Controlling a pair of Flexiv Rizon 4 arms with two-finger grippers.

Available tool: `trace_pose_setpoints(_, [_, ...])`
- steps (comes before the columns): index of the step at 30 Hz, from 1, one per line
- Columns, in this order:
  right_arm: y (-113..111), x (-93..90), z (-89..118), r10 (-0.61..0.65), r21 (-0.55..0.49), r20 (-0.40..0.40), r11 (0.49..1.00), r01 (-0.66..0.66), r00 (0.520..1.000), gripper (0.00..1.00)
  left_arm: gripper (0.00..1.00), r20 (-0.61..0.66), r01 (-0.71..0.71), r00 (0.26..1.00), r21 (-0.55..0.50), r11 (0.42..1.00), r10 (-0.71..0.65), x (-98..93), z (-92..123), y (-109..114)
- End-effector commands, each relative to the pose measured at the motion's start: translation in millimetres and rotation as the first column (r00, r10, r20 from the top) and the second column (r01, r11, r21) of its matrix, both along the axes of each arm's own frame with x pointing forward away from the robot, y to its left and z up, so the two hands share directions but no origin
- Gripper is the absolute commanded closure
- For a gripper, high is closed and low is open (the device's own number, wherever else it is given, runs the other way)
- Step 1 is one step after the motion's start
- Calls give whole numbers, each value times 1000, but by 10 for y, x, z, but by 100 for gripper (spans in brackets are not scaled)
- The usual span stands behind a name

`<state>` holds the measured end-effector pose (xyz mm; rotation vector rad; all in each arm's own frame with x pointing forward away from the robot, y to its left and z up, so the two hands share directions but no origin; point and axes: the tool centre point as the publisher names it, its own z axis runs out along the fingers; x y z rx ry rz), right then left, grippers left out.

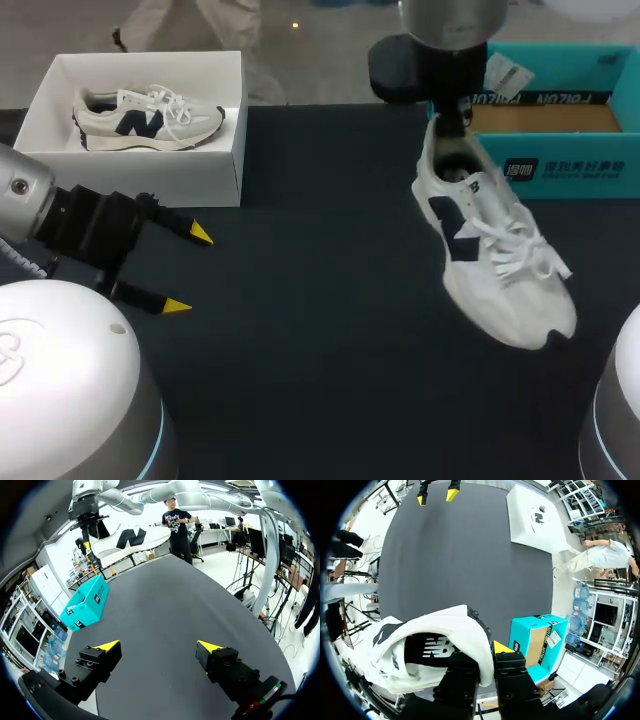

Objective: Take the shoe out of the shoebox, open the shoe tongue, remove and reinsert the insole, then place the shoe into the shoebox

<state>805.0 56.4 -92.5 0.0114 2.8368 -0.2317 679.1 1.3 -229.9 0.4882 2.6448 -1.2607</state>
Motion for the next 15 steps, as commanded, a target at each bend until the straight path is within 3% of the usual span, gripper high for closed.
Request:
trace_pose_setpoints(1, [-961,245,-2,53,112,19,992,-54,998,100,0,-2,1,1000,3,1000,-1,3,2,3])
trace_pose_setpoints(7, [-1616,675,-71,79,117,28,990,-82,996,100,0,-2,1,1000,3,1000,-1,3,2,3])
trace_pose_setpoints(15, [-2077,1184,-98,96,155,-10,983,-93,995,100,0,-2,1,1000,3,1000,-1,3,2,3])
